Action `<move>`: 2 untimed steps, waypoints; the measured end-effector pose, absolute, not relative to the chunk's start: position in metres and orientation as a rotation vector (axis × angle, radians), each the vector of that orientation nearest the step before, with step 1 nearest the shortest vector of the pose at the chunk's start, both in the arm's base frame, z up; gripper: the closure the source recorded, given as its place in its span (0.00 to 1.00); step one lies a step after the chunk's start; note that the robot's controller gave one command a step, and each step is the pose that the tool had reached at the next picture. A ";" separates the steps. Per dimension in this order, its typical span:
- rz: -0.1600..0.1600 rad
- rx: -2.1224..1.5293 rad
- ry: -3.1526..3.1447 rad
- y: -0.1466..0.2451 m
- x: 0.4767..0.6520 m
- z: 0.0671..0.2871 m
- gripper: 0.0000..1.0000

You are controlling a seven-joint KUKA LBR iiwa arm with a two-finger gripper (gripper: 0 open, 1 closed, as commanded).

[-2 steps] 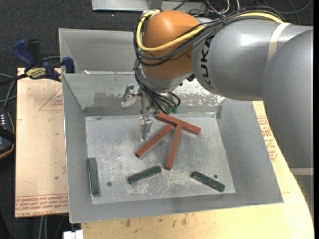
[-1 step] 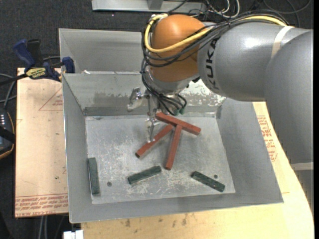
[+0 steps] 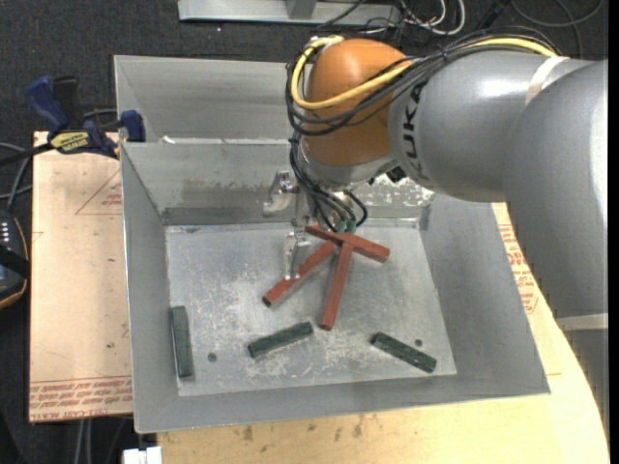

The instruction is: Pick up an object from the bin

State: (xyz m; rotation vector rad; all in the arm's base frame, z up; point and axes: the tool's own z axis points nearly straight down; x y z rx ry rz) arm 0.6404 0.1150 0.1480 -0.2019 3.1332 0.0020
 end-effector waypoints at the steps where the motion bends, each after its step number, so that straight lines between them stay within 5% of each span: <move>1: 0.001 -0.823 3.026 0.073 0.641 0.093 0.00; 2: 0.002 -0.870 2.995 0.065 0.657 0.080 1.00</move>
Offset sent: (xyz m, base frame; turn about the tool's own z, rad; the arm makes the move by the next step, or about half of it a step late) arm 0.0100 -0.0530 -0.0780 -0.4414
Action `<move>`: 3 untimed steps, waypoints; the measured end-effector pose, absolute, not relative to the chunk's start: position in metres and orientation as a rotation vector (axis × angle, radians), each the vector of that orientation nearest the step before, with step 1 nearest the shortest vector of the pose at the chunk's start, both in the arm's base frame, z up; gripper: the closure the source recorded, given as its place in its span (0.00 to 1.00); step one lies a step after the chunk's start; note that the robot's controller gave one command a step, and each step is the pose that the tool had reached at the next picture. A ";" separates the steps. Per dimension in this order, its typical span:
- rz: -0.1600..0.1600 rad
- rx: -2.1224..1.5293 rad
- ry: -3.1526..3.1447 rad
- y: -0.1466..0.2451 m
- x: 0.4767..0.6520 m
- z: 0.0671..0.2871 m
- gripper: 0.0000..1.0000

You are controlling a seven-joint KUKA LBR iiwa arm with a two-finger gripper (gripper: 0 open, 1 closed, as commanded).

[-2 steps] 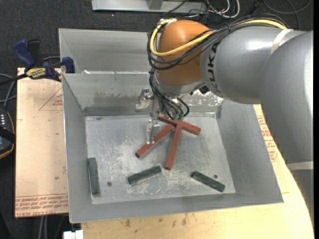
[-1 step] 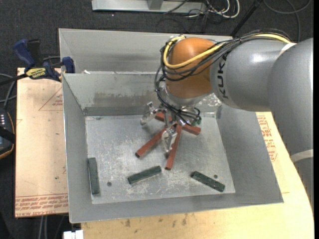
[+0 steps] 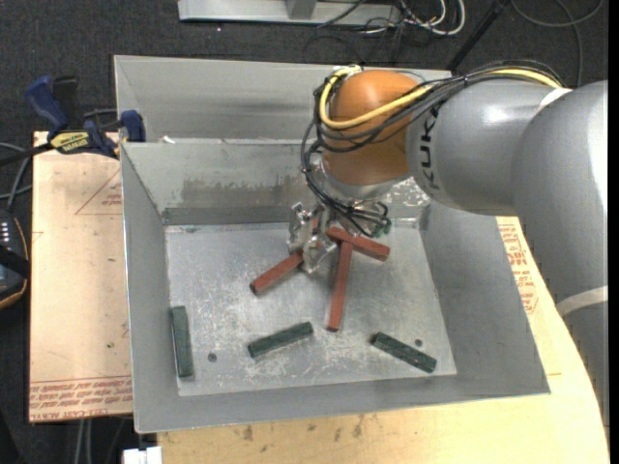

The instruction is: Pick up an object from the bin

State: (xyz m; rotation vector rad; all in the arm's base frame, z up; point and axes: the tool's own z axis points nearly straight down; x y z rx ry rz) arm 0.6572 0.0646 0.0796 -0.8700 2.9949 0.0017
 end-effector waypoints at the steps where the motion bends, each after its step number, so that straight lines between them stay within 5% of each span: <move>1: 0.002 -0.870 2.995 0.065 0.657 0.080 1.00; 3: 0.004 -0.877 3.015 0.064 0.653 0.094 1.00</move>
Offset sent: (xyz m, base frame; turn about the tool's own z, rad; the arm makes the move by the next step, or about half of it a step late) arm -0.0001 -0.0003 0.0367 0.0000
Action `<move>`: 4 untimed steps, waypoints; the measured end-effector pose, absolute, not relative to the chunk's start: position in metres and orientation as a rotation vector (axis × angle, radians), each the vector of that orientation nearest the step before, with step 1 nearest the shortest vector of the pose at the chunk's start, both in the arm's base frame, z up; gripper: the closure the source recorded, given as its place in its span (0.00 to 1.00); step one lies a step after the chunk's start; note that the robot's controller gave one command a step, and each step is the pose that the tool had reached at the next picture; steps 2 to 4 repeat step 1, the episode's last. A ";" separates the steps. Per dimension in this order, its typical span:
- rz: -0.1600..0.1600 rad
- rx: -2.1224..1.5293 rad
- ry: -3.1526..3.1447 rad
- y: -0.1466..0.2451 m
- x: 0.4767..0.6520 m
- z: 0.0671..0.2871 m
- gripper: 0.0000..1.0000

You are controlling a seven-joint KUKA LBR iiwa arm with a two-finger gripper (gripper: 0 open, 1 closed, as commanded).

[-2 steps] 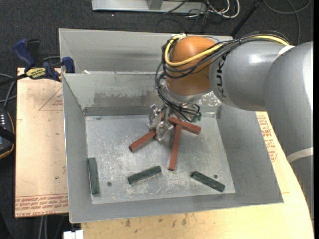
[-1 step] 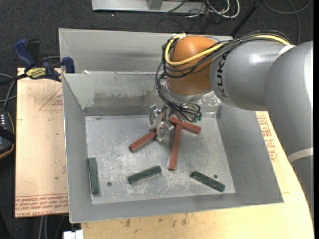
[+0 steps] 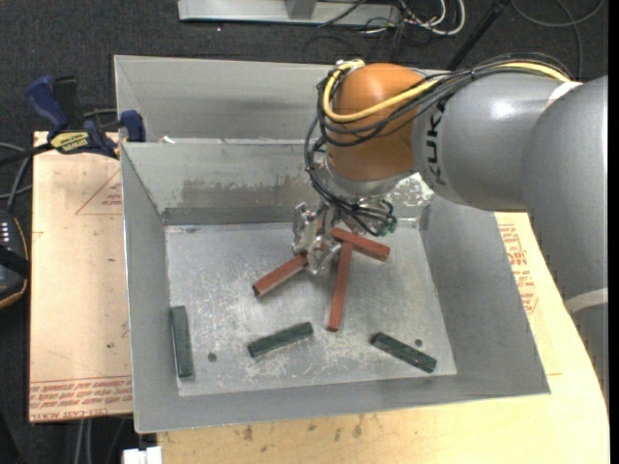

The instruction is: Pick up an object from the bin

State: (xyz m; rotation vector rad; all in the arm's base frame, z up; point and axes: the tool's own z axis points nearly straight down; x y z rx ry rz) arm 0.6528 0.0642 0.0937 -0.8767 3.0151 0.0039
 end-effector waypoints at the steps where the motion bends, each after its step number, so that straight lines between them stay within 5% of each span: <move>1: 0.003 -0.876 3.015 0.064 0.653 0.111 1.00; 4: 0.003 -0.876 3.015 0.064 0.653 0.111 1.00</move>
Offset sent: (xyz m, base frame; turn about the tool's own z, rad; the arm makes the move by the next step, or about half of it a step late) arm -0.0001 0.0000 0.0239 0.0000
